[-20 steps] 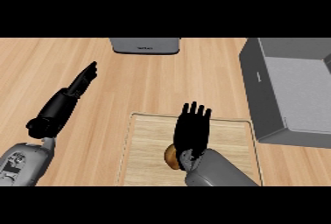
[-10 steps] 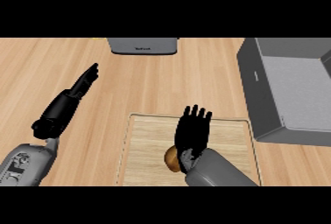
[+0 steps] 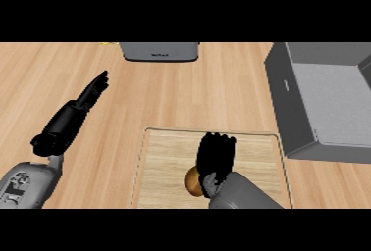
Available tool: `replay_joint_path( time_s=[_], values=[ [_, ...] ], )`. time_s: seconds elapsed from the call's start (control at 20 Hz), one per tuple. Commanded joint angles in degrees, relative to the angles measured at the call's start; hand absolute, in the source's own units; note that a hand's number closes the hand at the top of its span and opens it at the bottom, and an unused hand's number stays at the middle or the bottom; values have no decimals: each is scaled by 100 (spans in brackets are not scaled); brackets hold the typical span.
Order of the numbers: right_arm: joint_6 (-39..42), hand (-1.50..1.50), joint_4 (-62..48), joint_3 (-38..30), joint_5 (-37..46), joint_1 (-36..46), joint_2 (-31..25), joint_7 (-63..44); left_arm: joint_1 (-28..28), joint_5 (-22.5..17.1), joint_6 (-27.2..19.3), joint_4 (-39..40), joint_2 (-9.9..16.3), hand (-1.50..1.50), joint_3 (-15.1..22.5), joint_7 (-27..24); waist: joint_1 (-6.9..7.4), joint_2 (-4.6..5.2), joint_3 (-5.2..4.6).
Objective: Pick the pear from the tray and place it in the cardboard box
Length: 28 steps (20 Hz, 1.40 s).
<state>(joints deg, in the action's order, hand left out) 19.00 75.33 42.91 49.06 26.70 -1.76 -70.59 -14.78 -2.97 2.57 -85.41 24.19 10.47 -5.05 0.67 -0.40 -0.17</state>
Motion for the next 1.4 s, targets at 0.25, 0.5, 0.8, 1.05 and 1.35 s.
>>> replay_joint_path(
  time_s=[0.25, 0.5, 0.8, 1.05, 1.35],
  values=[
    [-272, 150, -741, 437, 586, 445, 168, -470, 25, 170, 79, 144, -157, 0, -97, -152, -11, 50, 15],
    [-261, 150, -318, 968, 972, 138, 169, -619, 137, 120, 181, -157, -32, 0, -275, -11, -13, 24, 16],
    [-401, 150, 1354, 2096, 68, 52, -443, 4236, 51, 149, 160, -58, -211, 0, -86, -29, 213, 89, 73],
    [-1107, 150, 2976, 2263, -95, -28, -1723, 5838, 143, 139, 85, -89, -159, 0, -203, 54, -89, -5, 65],
    [-2100, 150, 4699, 1486, -298, -429, -3870, 7278, 305, 116, 104, -205, -54, 0, -332, -15, -237, 15, 44]
  ],
)
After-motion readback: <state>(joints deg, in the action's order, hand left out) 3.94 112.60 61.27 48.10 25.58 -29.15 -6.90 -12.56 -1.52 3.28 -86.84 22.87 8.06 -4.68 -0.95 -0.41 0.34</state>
